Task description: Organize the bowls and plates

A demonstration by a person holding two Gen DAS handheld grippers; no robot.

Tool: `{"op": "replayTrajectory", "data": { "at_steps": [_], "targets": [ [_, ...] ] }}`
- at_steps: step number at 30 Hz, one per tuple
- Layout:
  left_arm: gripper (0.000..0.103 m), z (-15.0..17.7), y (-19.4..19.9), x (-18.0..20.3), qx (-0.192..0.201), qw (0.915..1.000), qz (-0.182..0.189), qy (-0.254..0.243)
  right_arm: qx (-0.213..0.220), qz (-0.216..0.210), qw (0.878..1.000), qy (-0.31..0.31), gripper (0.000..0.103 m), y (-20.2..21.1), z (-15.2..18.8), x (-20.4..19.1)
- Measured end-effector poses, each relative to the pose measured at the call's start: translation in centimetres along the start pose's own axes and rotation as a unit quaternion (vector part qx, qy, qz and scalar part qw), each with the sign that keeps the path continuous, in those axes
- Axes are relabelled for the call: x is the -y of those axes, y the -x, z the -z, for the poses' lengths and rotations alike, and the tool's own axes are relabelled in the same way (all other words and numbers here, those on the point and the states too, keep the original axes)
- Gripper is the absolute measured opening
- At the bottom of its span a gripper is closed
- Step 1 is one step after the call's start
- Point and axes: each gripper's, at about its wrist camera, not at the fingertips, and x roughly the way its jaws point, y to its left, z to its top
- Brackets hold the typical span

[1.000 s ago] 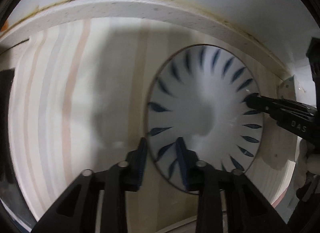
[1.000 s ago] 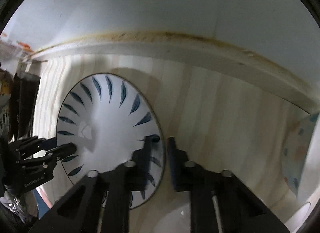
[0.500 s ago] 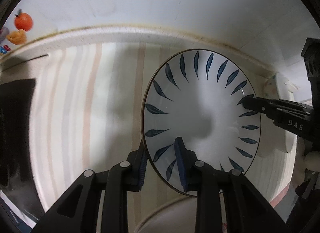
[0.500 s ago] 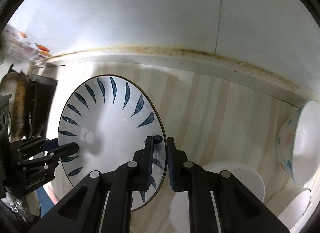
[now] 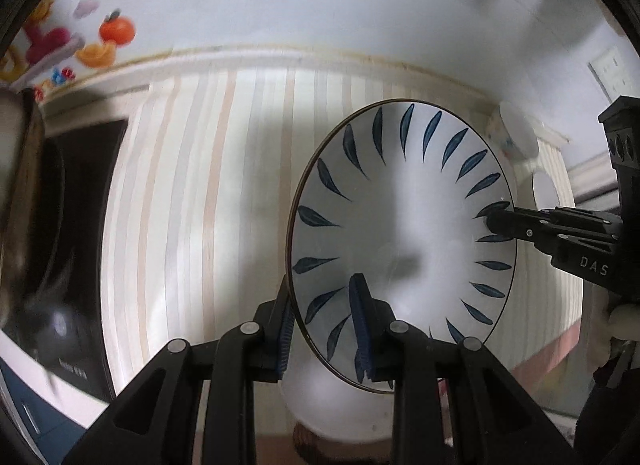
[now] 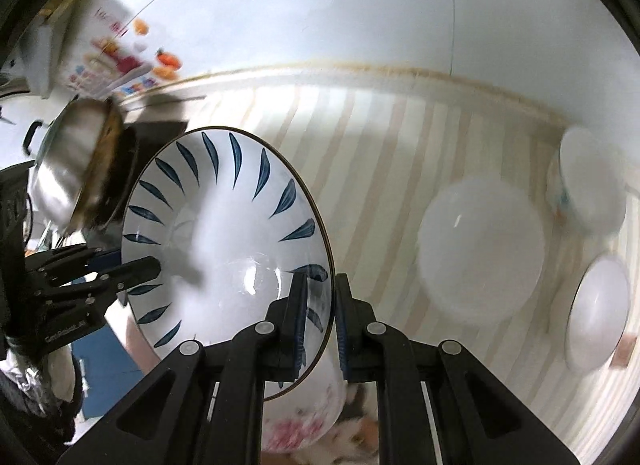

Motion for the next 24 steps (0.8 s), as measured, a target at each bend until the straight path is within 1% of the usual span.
{"op": "replayTrajectory", "data": {
  "at_steps": [4, 6, 9, 12, 17, 22, 24],
  "targets": [
    [0.024, 3.3, -1.0, -0.3, -0.023, 0.9997, -0.005, 0.003, -0.018, -0.011, 1.0, -0.003, 0.015, -1.4, 4.0, -1.1],
    [0.024, 4.7, -2.0, -0.6, -0.037, 0.9993, -0.007, 0.006, -0.03, -0.02, 0.999, -0.011, 0.015, -2.3, 6.1, -1.0],
    [0.024, 5.9, -3.8, -0.8, -0.054, 0.9984, -0.011, 0.012, -0.047, -0.027, 0.998, -0.02, 0.015, -4.0, 8.3, -0.9],
    [0.024, 6.5, -5.0, -0.7, -0.062, 0.9978, -0.015, 0.014, -0.06, -0.025, 0.998, -0.026, 0.015, -5.4, 10.0, -0.7],
    [0.024, 6.3, -6.8, -0.1, -0.074, 0.9969, -0.024, 0.009, -0.069, -0.018, 0.997, -0.033, 0.015, -6.8, 11.3, -0.1],
    [0.024, 5.5, -7.8, -0.1, -0.078, 0.9966, -0.024, 0.011, -0.073, -0.017, 0.997, -0.036, 0.015, -7.5, 11.2, 0.5],
    [0.024, 5.8, -7.6, 0.2, -0.077, 0.9967, -0.025, 0.011, -0.075, -0.015, 0.996, -0.035, 0.015, -7.8, 11.2, 0.6]
  ]
}}
